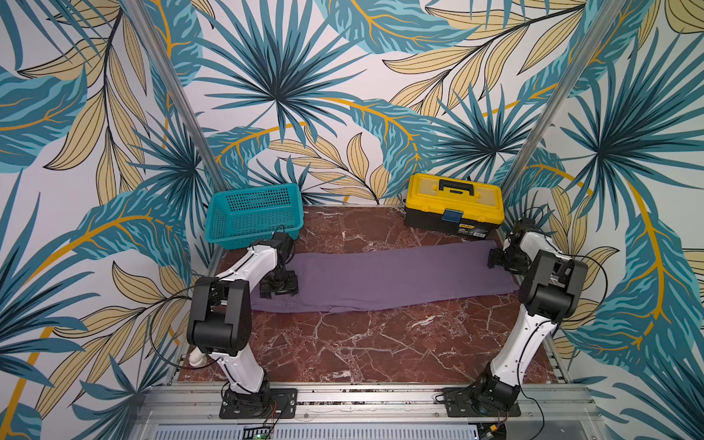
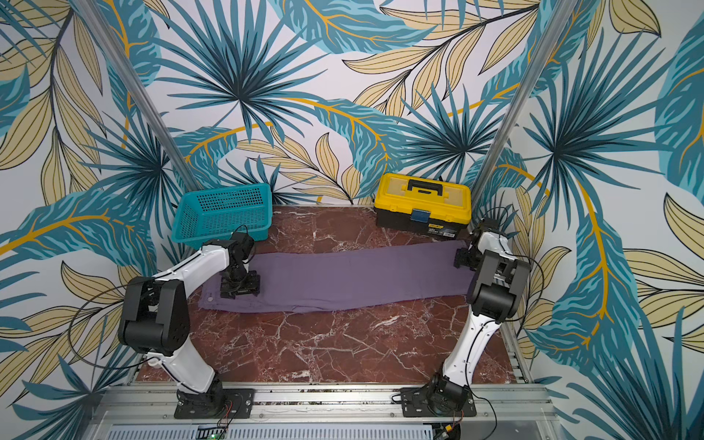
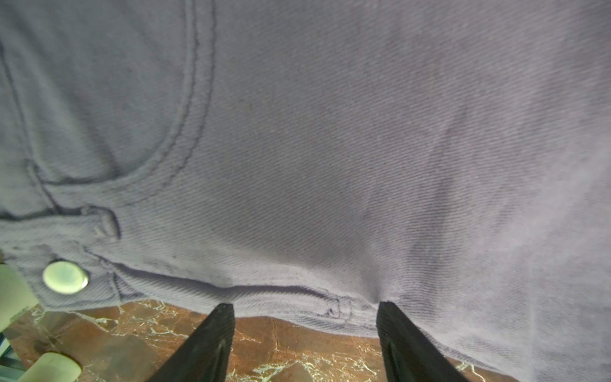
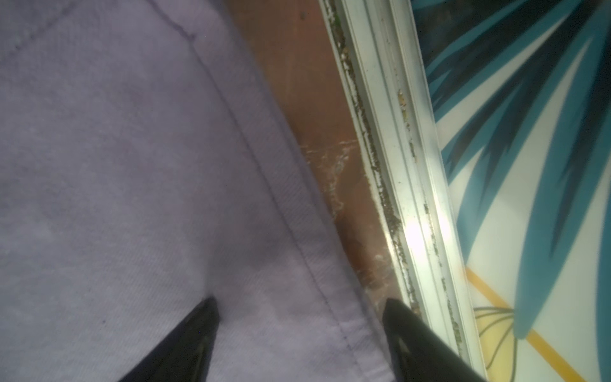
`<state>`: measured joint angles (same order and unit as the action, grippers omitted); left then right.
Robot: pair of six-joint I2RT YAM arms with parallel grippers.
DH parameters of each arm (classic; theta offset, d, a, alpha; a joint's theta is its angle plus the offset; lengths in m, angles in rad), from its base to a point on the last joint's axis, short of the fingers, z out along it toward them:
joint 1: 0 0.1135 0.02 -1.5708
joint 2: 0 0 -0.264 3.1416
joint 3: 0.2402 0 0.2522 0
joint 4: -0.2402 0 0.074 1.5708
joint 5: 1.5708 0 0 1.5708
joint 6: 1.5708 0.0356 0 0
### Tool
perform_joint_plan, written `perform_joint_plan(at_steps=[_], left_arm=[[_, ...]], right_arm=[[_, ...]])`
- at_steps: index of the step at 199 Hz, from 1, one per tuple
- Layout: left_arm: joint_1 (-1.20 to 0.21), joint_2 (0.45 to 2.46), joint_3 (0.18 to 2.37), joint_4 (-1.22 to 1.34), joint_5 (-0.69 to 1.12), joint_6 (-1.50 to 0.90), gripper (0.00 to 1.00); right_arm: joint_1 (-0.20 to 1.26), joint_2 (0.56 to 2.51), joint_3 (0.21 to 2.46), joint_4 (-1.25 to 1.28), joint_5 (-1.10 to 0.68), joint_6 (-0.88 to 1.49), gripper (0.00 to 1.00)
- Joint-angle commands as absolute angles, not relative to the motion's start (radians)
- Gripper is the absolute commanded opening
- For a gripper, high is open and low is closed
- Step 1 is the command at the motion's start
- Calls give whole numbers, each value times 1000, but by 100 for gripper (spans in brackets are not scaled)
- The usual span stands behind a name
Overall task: Roll up the long pants
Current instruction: Fold the long pant at the center of the board.
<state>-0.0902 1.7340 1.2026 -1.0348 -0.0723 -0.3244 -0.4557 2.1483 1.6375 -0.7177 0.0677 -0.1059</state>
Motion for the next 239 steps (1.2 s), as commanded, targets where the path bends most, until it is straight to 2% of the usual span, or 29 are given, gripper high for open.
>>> perform_joint_plan(at_steps=[1, 23, 44, 53, 68, 80, 84, 112, 123, 135, 186, 239], left_arm=[[-78, 1744, 1255, -1056, -93, -323, 73], [-66, 1744, 1265, -1062, -100, -320, 73], [-53, 1749, 1274, -1060, -100, -322, 73], [-48, 1750, 1277, -1057, -100, -322, 73], [-45, 1757, 1281, -1051, -100, -323, 73], [-43, 1764, 1285, -1048, -100, -323, 73], [-42, 1765, 1286, -1048, -100, -322, 73], [-42, 1755, 1280, -1037, -100, -321, 72], [-45, 1733, 1272, -1027, -95, -313, 70], [-67, 1697, 1263, -1017, -84, -300, 69], [-356, 1648, 1295, -957, -27, -349, 69], [-664, 1943, 1525, -788, 99, -429, 70]], right_arm=[[-466, 2186, 1619, -770, -58, -140, 84], [-466, 2209, 1609, -785, -154, -144, 80], [-459, 2201, 1586, -792, -218, -132, 67], [-457, 2201, 1575, -794, -231, -131, 58], [-457, 2217, 1574, -816, -205, -133, 28], [-457, 2226, 1575, -832, -202, -137, 9], [-457, 2227, 1575, -833, -198, -135, 0], [-507, 2218, 1603, -831, -231, -62, 0], [-545, 2156, 1601, -792, -280, 14, 0], [-561, 2058, 1588, -754, -250, 60, 0], [-524, 1717, 1564, -747, -220, 193, 0], [-318, 1457, 1550, -808, -197, 226, 0]])
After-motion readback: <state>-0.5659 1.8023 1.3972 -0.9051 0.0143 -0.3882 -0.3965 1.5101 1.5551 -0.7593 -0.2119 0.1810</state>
